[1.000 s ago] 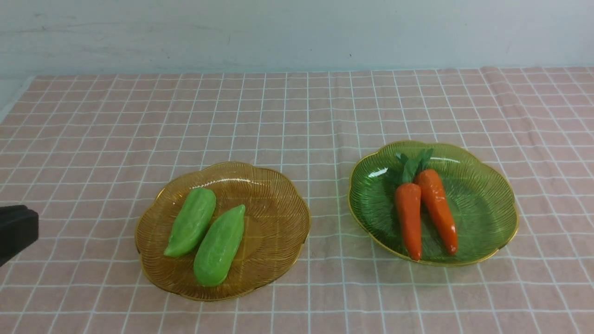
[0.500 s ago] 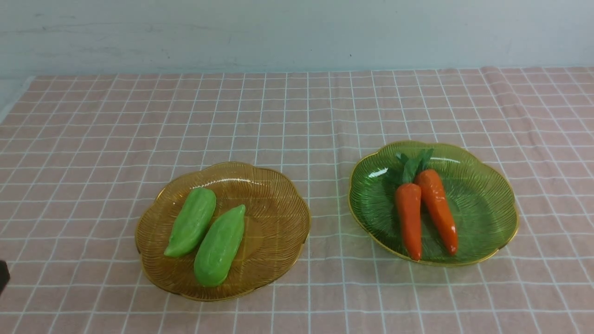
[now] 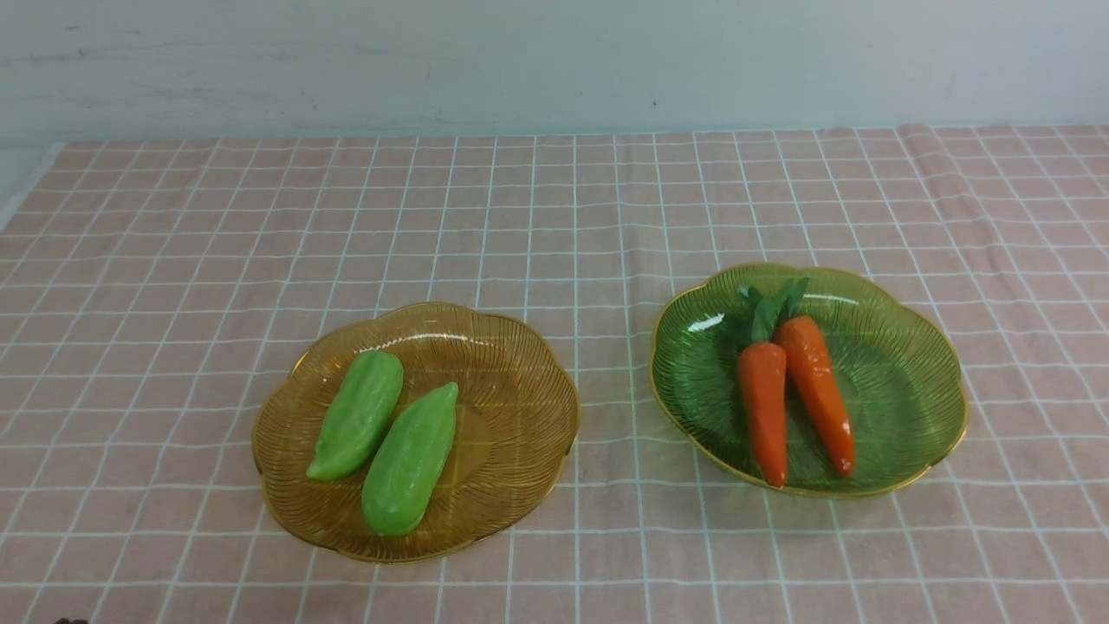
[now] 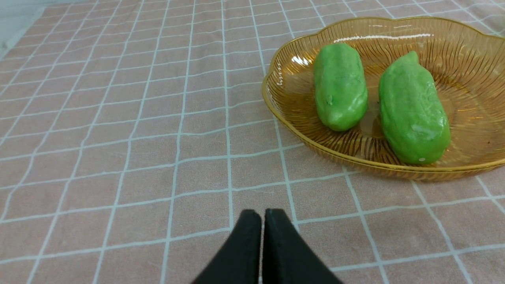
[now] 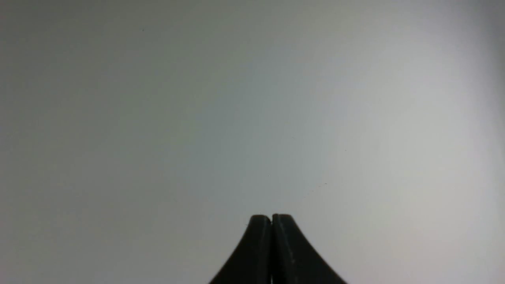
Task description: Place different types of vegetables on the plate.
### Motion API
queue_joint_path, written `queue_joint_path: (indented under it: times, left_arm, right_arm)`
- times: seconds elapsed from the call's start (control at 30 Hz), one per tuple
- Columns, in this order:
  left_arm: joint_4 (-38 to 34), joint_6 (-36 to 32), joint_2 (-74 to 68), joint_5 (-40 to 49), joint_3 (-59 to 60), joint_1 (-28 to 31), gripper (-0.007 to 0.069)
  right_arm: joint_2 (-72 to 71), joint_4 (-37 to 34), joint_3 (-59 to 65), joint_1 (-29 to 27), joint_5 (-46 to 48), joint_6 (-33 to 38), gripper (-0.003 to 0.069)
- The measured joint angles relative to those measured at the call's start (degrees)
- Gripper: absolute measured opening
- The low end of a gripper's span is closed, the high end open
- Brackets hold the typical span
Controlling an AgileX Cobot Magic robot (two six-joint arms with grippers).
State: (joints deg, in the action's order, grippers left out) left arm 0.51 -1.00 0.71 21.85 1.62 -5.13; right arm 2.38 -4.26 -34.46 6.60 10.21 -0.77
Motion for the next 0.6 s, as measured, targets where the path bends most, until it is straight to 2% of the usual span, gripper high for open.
queue_joint_path:
  times: [0.23,0.6]
  left_arm:
    - [0.0,0.0,0.0,0.0,0.0,0.0,-0.0004]
    - [0.0,0.0,0.0,0.0,0.0,0.0,-0.0004]
  right_arm:
    - [-0.8,6.1,2.7,-1.1,6.9,2.0,-0.0015]
    - [-2.7,8.5,33.7,-4.2,10.1,1.9,-0.0015]
